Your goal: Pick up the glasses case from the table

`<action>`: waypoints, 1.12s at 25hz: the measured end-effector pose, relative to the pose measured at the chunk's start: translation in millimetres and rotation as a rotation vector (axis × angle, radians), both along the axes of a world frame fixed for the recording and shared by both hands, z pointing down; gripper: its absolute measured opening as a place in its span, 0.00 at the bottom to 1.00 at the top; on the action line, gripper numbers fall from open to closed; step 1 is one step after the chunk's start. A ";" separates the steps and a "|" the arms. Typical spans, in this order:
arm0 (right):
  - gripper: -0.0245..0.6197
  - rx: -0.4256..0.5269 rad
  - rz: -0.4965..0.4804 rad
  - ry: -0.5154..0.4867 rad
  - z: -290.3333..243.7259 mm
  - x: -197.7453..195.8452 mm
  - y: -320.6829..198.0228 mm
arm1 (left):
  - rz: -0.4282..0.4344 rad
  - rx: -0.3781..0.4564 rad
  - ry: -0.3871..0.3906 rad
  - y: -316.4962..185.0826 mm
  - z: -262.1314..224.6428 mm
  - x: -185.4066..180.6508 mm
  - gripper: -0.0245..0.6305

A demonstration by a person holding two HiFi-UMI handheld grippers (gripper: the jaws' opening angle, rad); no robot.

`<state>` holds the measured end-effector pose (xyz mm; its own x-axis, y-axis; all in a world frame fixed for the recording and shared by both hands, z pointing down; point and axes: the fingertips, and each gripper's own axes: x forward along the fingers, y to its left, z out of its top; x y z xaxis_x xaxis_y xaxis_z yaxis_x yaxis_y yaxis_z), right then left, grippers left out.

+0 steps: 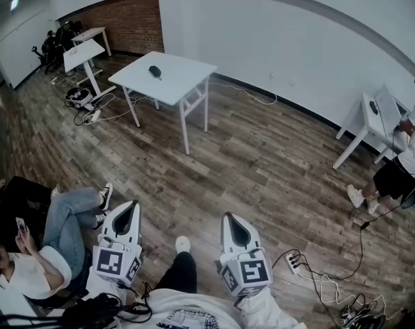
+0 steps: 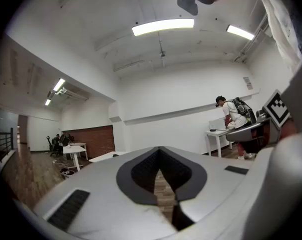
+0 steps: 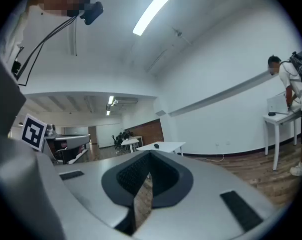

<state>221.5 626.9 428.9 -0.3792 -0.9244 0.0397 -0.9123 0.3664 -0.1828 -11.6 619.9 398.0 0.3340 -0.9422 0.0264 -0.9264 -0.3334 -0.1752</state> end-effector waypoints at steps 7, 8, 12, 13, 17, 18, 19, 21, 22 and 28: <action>0.02 -0.027 -0.020 0.038 10.2 -57.9 -163.8 | -0.009 0.014 -0.010 -160.6 -1.6 -56.4 0.08; 0.02 -0.029 -0.027 0.045 8.7 -67.9 -188.9 | -0.015 0.017 -0.017 -184.6 -3.9 -67.1 0.08; 0.02 -0.017 -0.037 0.047 -2.6 -104.2 -275.5 | -0.032 0.023 -0.024 -267.6 -12.3 -108.9 0.08; 0.02 -0.009 -0.039 0.048 -6.5 -111.8 -293.7 | -0.035 0.027 -0.026 -284.5 -14.4 -117.2 0.08; 0.02 0.000 -0.054 0.057 -15.9 -133.0 -351.7 | -0.051 0.026 -0.021 -337.6 -17.0 -138.9 0.08; 0.02 -0.005 -0.059 0.059 -15.7 -136.1 -361.9 | -0.056 0.019 -0.017 -347.3 -15.0 -143.0 0.08; 0.02 -0.009 -0.061 0.060 -15.1 -138.7 -371.6 | -0.061 0.011 -0.014 -356.7 -12.9 -147.0 0.08; 0.02 -0.018 -0.065 0.060 -12.8 -143.3 -389.2 | -0.070 0.000 -0.012 -373.8 -9.3 -154.1 0.08; 0.02 -0.022 -0.066 0.061 -10.9 -145.2 -398.0 | -0.073 -0.003 -0.011 -381.7 -7.6 -157.0 0.08; 0.02 -0.042 -0.090 0.054 -2.6 -153.0 -473.3 | -0.098 -0.023 -0.011 -450.7 0.2 -166.6 0.08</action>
<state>68.5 153.6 426.3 -0.4574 -0.8837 0.0998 -0.8847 0.4408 -0.1514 -178.1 169.2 398.2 0.2402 -0.9694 0.0512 -0.9527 -0.2455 -0.1791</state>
